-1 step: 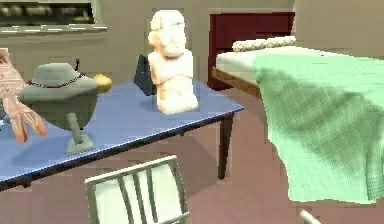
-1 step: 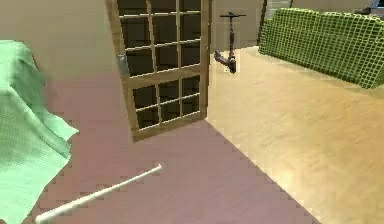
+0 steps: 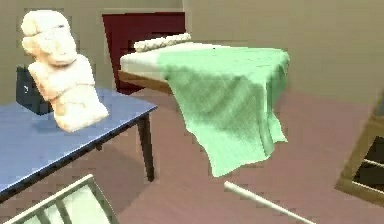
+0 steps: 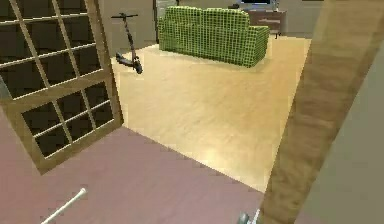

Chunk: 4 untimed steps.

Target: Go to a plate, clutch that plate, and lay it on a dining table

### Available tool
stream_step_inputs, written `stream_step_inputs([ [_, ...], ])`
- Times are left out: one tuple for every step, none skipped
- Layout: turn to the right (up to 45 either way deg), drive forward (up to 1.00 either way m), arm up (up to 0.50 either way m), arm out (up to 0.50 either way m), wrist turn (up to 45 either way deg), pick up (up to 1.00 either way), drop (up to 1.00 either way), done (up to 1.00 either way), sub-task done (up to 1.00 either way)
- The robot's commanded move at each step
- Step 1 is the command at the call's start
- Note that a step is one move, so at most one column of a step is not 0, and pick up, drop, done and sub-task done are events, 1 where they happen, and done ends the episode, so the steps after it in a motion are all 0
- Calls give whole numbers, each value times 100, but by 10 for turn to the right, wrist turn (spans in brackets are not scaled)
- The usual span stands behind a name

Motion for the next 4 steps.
stream_step_inputs([
  [0, 25, 0, 0, 0, 0, 0, 0, 0],
  [450, 0, 0, 0, 0, 0, 0, 0, 0],
  [240, 0, 0, 0, 0, 0, 0, 0, 0],
  [0, 45, 0, 0, 0, 0, 0, 0, 0],
])
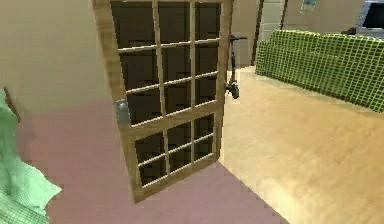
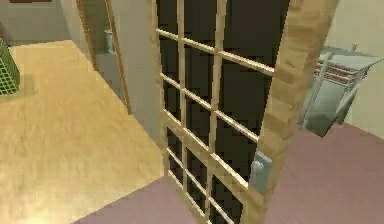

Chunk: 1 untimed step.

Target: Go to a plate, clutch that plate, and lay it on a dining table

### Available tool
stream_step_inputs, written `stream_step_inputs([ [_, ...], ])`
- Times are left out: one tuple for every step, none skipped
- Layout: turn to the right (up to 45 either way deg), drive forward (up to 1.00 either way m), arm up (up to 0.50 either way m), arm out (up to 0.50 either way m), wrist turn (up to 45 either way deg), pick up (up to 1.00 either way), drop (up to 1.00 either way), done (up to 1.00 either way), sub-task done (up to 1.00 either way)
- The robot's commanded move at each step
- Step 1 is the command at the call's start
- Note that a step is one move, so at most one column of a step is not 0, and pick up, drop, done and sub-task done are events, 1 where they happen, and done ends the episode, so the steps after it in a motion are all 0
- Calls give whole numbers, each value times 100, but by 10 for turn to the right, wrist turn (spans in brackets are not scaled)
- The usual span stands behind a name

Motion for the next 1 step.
stream_step_inputs([
  [450, 0, 0, 0, 0, 0, 0, 0, 0],
])
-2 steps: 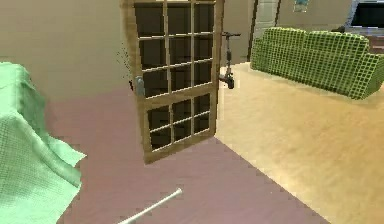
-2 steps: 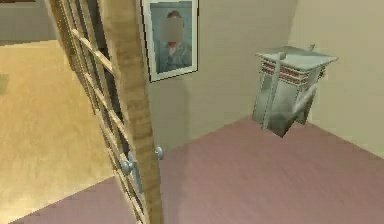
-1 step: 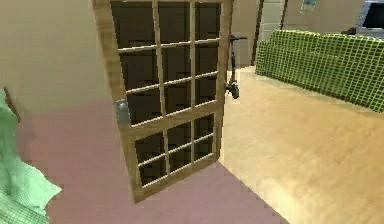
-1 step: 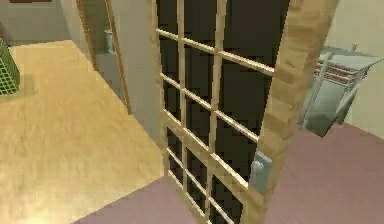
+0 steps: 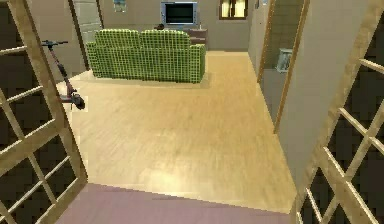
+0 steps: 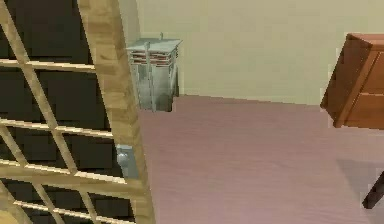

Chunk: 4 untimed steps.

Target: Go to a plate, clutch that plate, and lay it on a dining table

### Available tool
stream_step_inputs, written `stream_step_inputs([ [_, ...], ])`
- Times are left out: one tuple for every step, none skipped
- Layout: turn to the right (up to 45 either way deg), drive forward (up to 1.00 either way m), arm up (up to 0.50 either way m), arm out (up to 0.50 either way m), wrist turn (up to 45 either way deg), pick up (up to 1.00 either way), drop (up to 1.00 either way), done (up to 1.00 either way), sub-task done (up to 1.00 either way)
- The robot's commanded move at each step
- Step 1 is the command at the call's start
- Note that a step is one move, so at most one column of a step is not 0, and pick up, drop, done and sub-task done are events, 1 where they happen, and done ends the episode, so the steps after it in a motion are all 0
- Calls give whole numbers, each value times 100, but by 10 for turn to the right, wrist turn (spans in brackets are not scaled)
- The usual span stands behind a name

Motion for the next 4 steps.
stream_step_inputs([
  [120, 0, 0, 0, 0, 0, 0, 0, 0],
  [0, 100, 0, 0, 0, 0, 0, 0, 0],
  [30, 0, 0, 0, 0, 0, 0, 0, 0],
  [0, 30, 0, 0, 0, 0, 0, 0, 0],
])
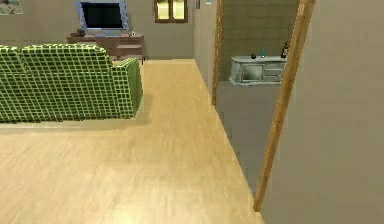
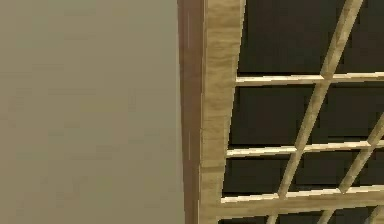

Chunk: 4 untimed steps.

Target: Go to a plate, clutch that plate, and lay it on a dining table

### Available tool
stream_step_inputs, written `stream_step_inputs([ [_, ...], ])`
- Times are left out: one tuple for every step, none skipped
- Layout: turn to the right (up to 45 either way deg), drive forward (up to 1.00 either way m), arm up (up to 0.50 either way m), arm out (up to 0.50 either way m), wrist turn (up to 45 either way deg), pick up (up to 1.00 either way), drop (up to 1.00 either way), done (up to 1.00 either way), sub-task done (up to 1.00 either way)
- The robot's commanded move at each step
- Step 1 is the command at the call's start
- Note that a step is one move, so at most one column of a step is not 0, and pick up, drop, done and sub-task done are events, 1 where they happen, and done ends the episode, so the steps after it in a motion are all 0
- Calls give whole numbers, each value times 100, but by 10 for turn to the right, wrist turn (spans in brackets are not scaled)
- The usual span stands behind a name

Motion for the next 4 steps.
stream_step_inputs([
  [120, 0, 0, 0, 0, 0, 0, 0, 0],
  [0, 100, 0, 0, 0, 0, 0, 0, 0],
  [30, 0, 0, 0, 0, 0, 0, 0, 0],
  [-450, 0, 0, 0, 0, 0, 0, 0, 0],
])
